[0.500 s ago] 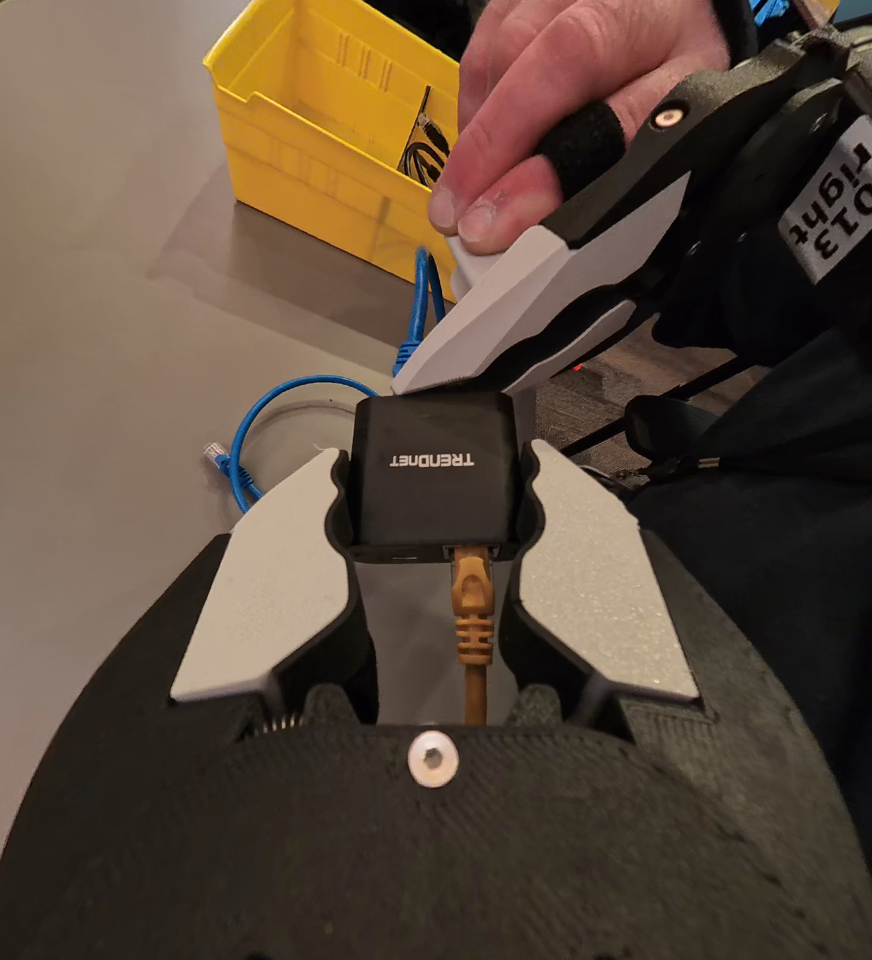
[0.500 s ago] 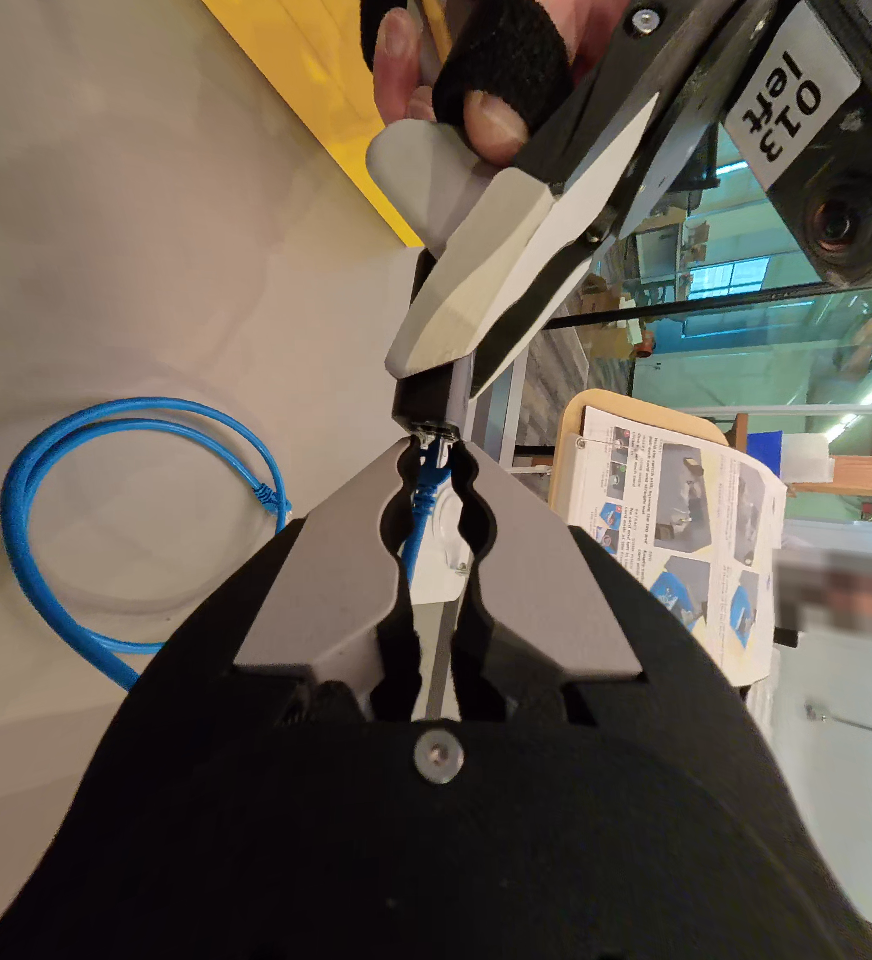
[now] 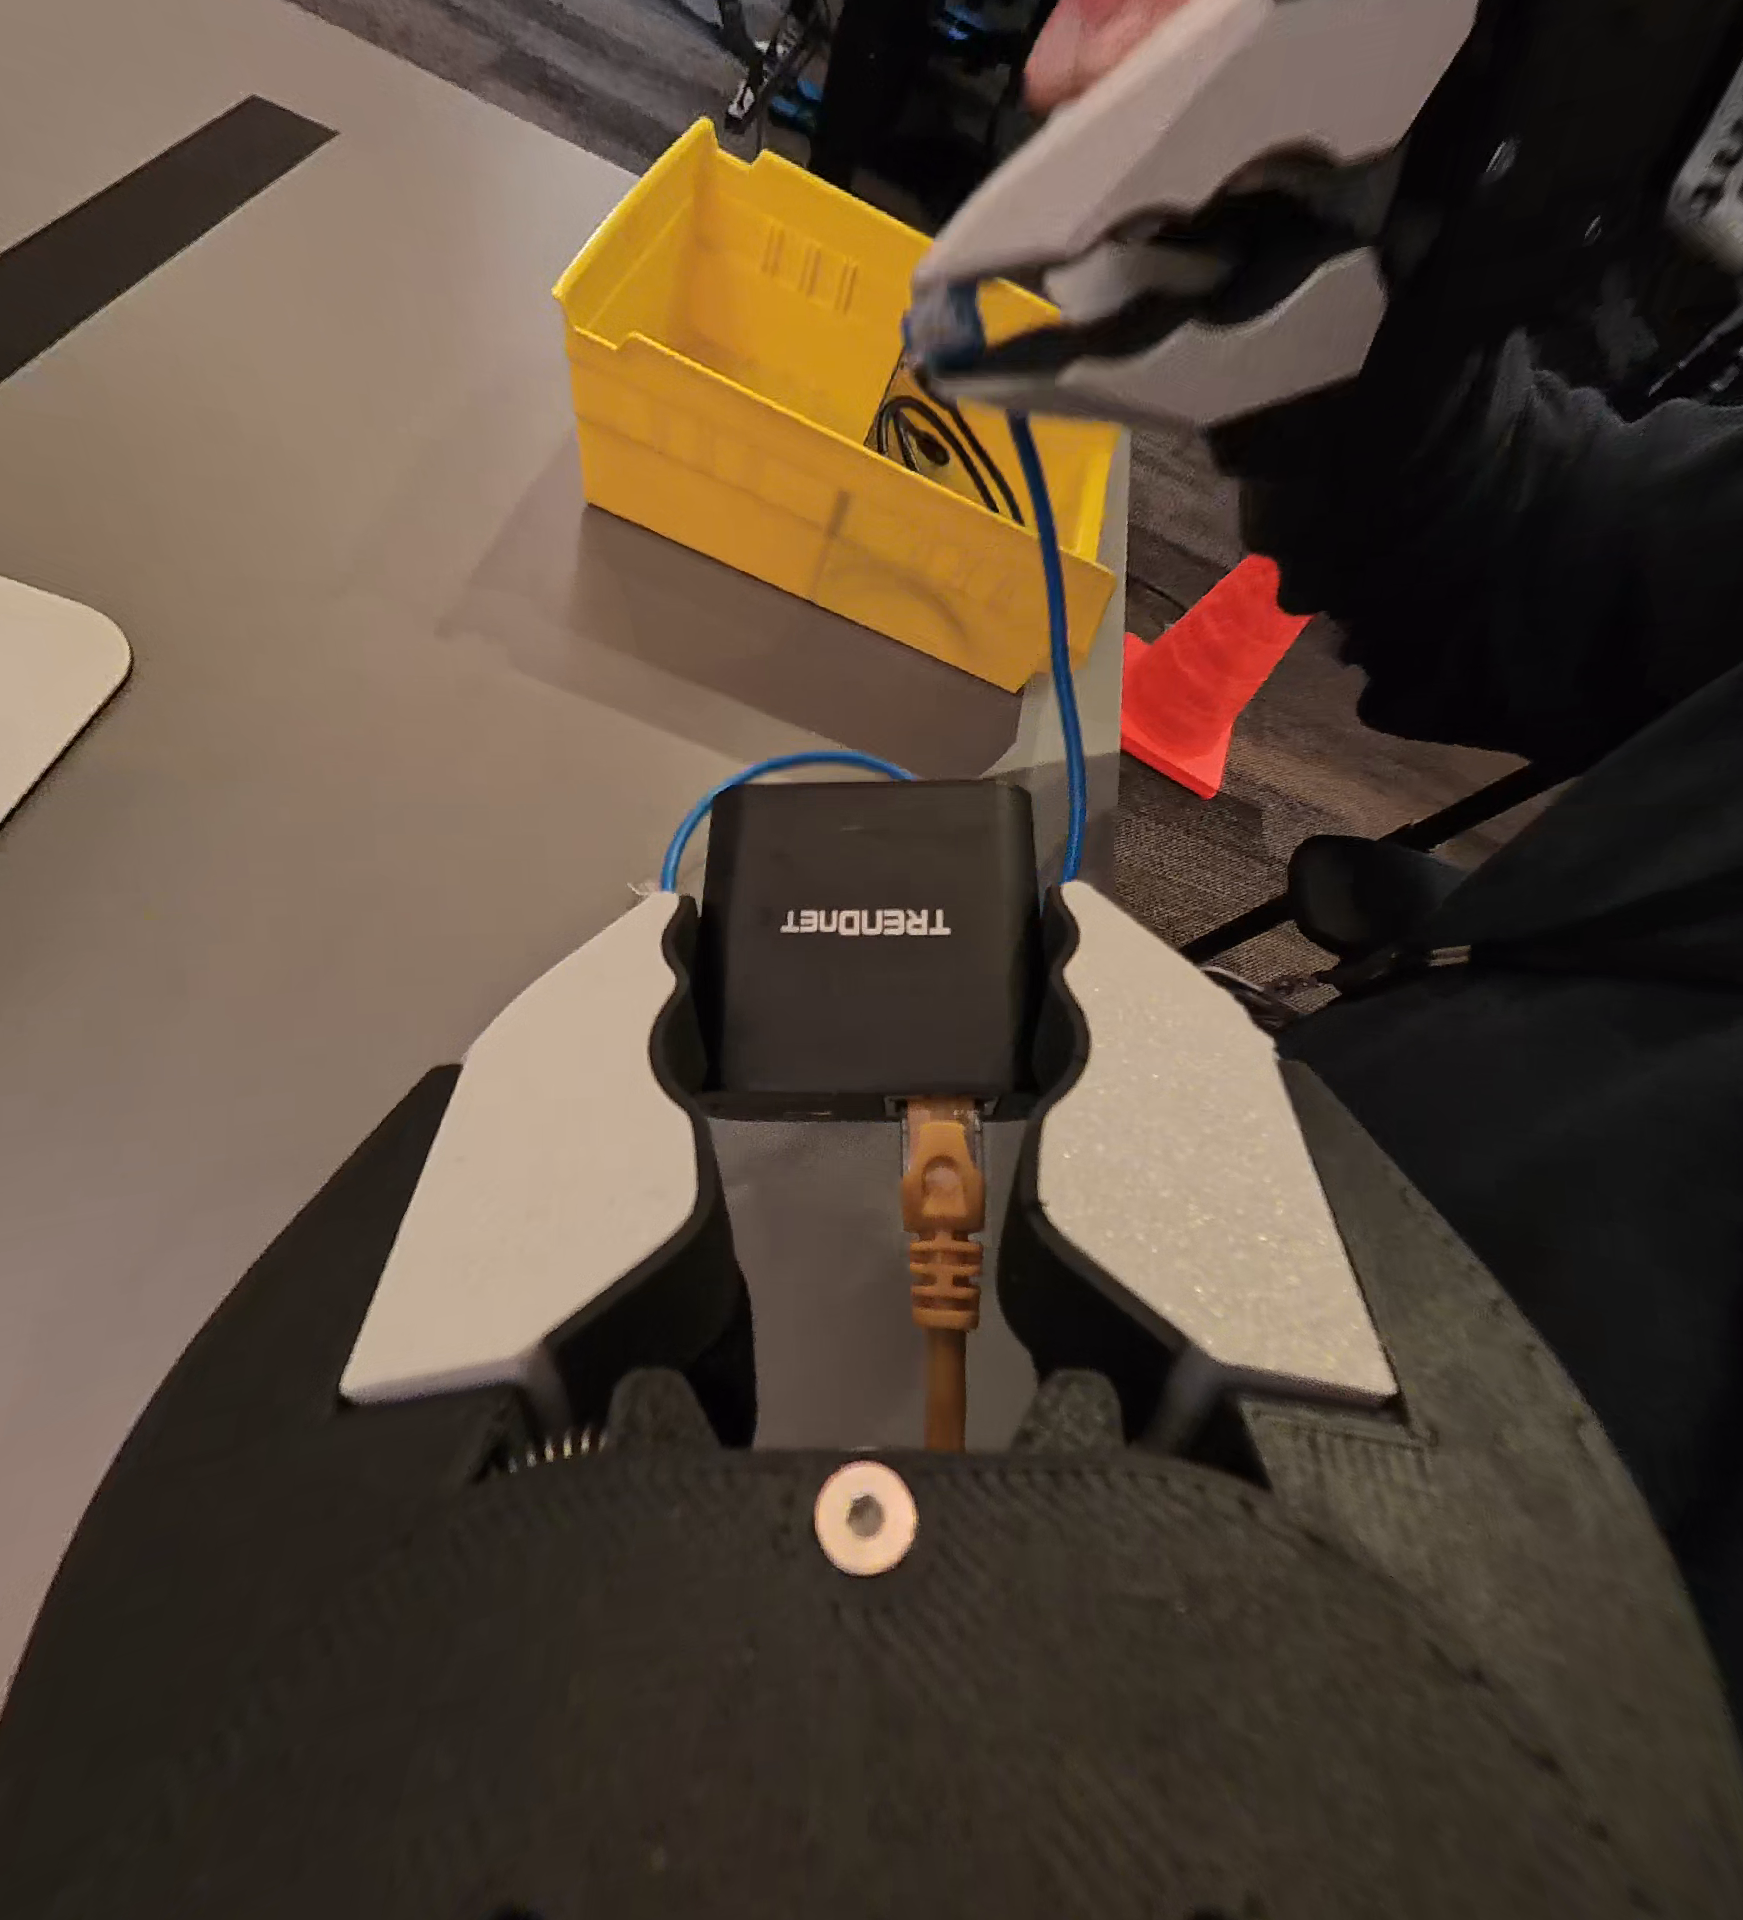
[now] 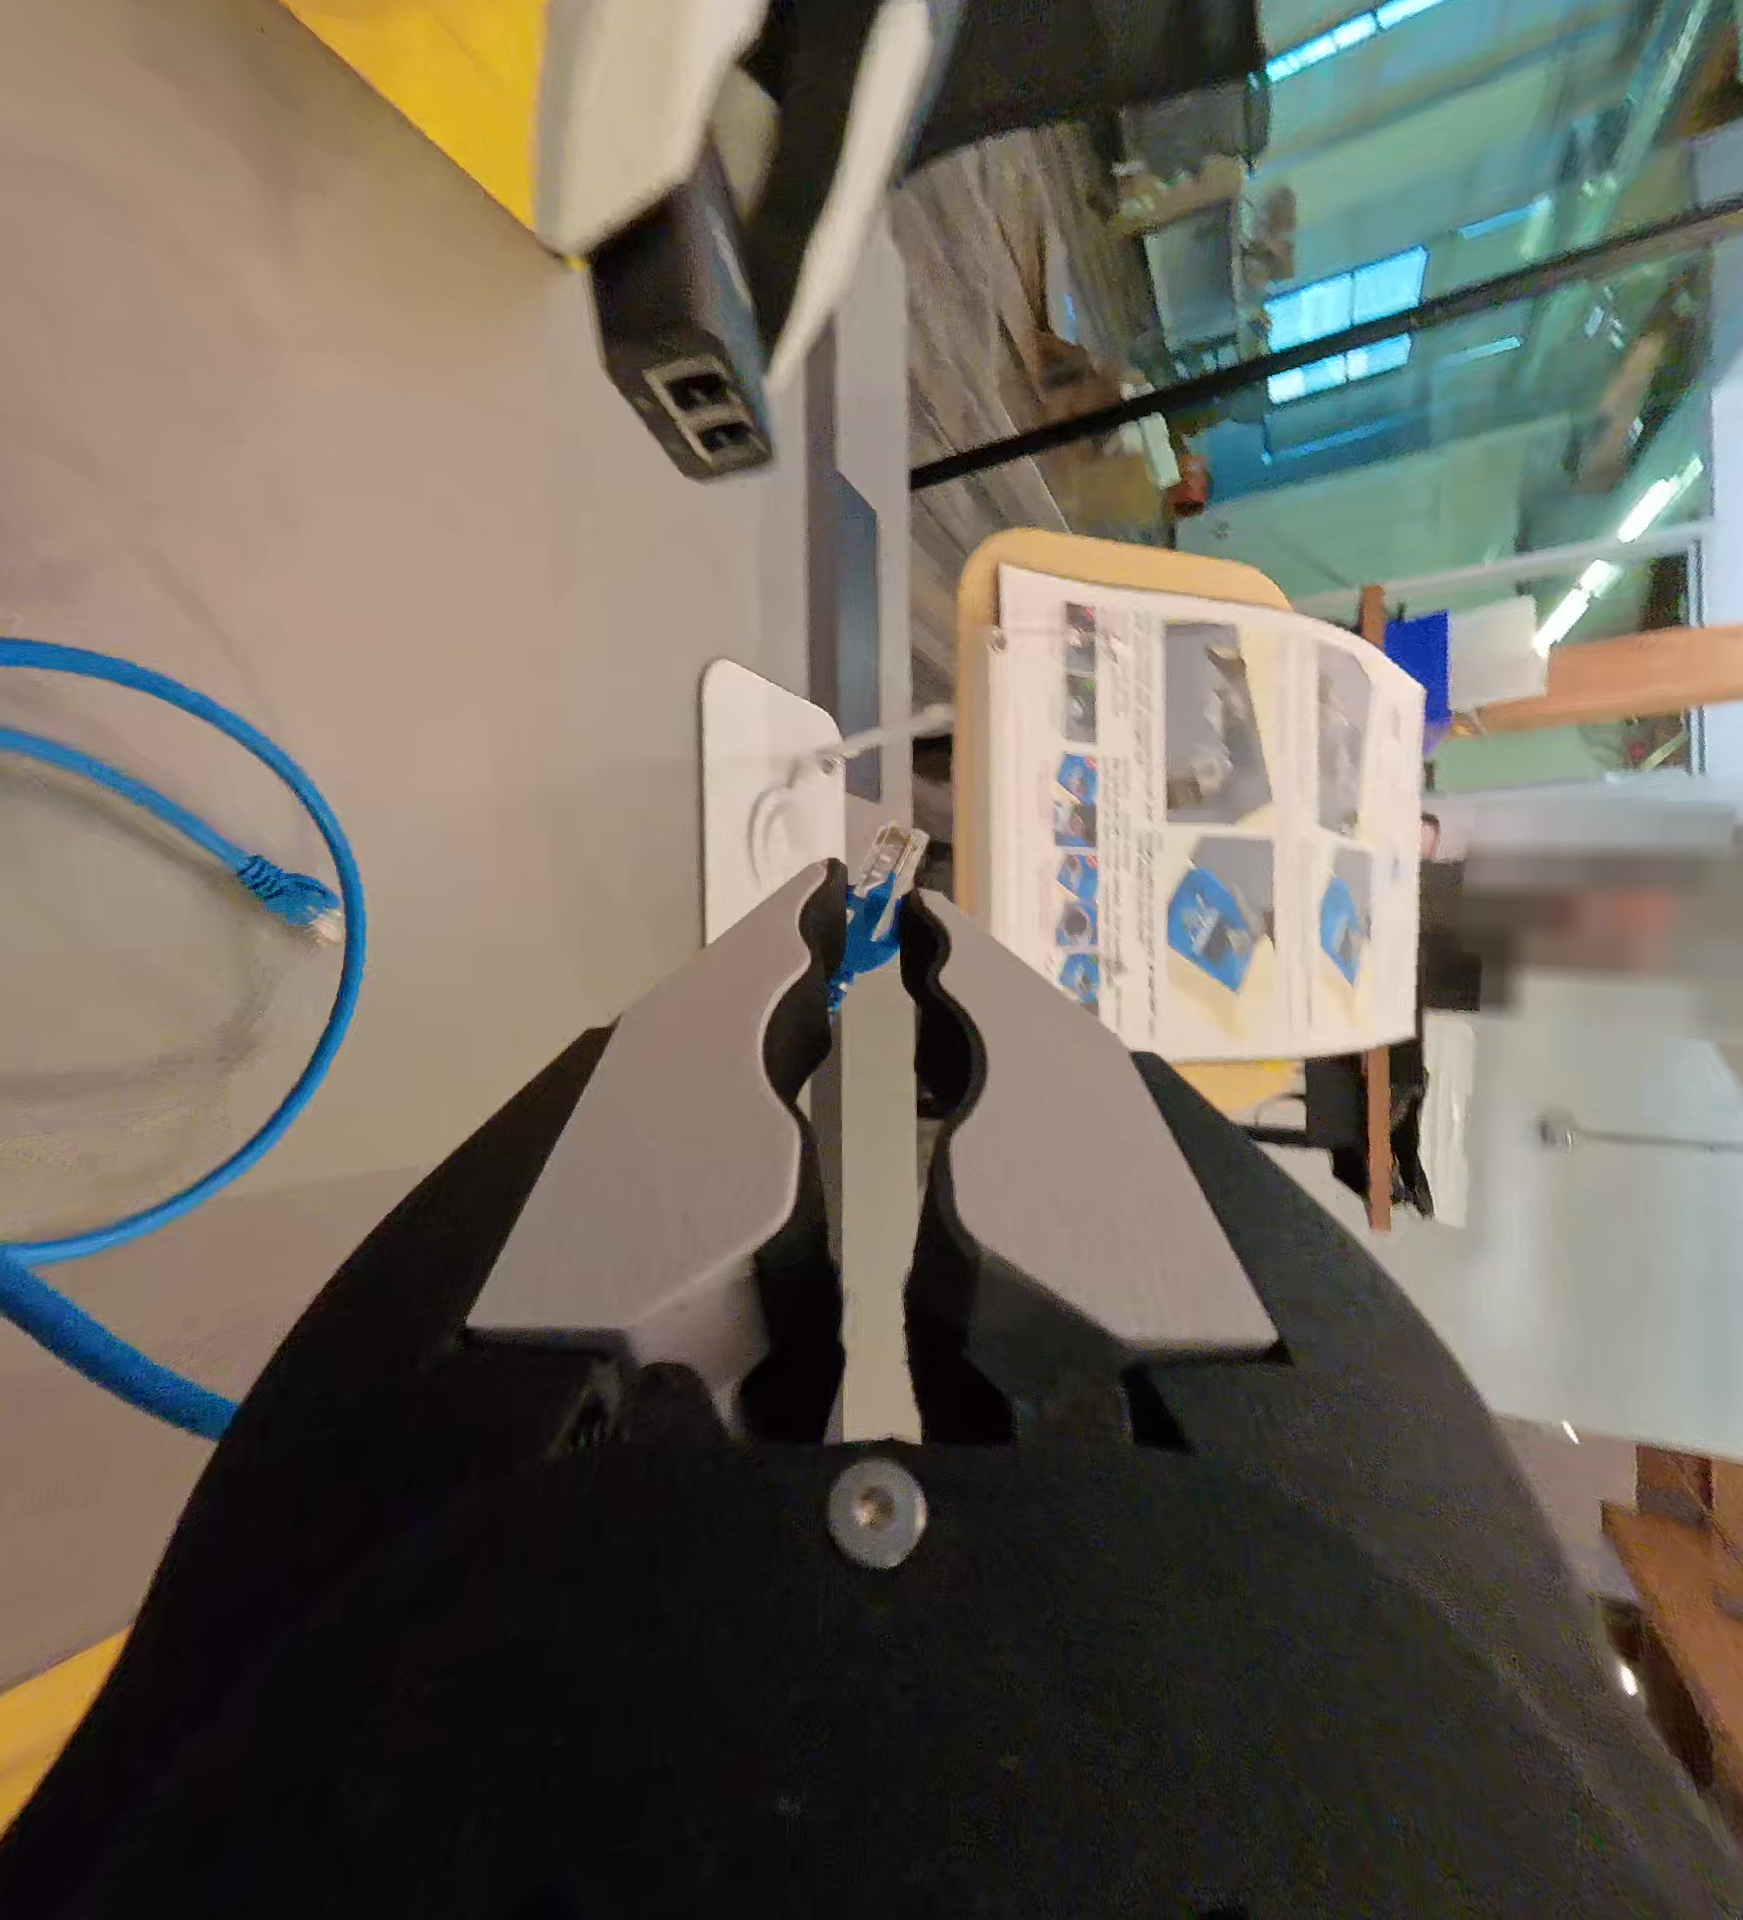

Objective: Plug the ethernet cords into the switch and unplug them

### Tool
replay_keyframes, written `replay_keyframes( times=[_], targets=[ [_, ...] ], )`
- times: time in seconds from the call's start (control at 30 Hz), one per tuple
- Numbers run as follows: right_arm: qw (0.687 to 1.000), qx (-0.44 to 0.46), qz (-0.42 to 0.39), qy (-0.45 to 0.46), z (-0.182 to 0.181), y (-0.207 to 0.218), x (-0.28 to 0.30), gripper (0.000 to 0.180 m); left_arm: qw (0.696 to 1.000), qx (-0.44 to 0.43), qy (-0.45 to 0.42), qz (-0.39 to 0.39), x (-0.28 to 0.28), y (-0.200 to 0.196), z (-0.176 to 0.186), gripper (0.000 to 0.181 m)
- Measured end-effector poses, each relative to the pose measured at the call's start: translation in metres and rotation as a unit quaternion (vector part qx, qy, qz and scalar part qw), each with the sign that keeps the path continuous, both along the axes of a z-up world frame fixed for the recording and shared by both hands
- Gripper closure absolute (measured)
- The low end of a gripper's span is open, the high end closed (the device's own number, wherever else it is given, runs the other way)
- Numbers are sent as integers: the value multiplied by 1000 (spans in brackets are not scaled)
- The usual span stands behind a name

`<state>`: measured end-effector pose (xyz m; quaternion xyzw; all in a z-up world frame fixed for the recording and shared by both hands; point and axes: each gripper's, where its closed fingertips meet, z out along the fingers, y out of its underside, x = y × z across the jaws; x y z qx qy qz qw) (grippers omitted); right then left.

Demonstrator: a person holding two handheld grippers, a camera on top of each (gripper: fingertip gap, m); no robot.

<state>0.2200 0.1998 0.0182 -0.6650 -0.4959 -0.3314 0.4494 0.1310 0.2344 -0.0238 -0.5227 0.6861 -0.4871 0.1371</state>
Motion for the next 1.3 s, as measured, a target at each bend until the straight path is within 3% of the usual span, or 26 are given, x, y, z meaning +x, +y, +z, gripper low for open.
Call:
replay_keyframes(
  times=[0.23, 0.43, 0.63, 0.77, 0.9, 1.1, 1.3],
  targets=[
    [992, 88, -92, -1, 80, -33, 61, 171, 1000, 11, -7, 6, 0, 2, 5, 119],
    [969, 157, -190, -11, 153, -88, 126, 171, 1000, 16, -2, 4, 0, 2, 0, 119],
    [945, 182, -272, -12, 168, -144, 172, 171, 1000, 19, 5, 0, 1, -1, -6, 119],
    [932, 160, -327, 7, 125, -169, 199, 170, 1000, 23, 7, 1, 2, -1, -8, 119],
    [915, 119, -384, 17, 50, -186, 227, 170, 1000, 21, 10, 1, 3, -1, -12, 119],
    [896, 86, -423, 106, -47, -199, 241, 169, 999, 29, 14, -1, 3, -3, -15, 119],
    [877, 64, -458, 132, -114, -215, 250, 169, 999, 29, 16, -2, 3, -3, -18, 119]
  ],
)
